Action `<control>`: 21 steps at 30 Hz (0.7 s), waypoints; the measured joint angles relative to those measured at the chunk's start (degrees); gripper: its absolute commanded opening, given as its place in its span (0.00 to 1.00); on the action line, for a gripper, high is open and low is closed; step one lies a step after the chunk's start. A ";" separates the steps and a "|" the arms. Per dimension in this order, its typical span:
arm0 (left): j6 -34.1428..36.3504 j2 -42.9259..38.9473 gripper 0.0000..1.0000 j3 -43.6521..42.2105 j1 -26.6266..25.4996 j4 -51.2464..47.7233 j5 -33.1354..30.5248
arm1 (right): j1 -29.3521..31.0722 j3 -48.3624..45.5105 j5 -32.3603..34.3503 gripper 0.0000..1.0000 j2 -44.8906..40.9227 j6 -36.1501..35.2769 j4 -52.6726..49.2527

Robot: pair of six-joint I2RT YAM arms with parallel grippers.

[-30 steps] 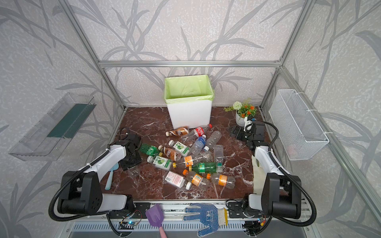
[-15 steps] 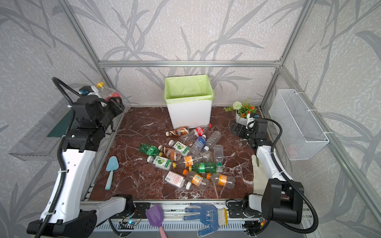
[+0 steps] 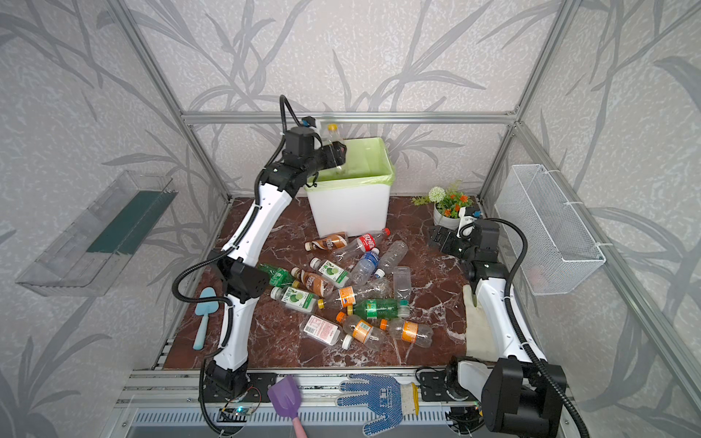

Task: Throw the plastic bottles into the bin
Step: 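Lift the yellow-capped bottle with the left gripper and carry it over the bin, then drop the bottle into the bin while the right gripper grasps a clear square bottle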

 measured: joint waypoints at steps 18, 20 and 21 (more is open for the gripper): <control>9.79 -46.38 0.99 -61.26 -4.37 26.08 -9.40 | 8.76 -1.05 6.23 0.93 1.84 -1.44 -11.43; 9.77 -47.21 0.99 -67.69 -3.91 26.01 -10.97 | 12.15 -1.05 8.31 0.92 3.06 -1.55 -12.87; 9.68 -47.65 0.99 -70.95 -3.65 25.77 -11.58 | 13.88 -1.05 9.40 0.92 3.69 -1.60 -13.53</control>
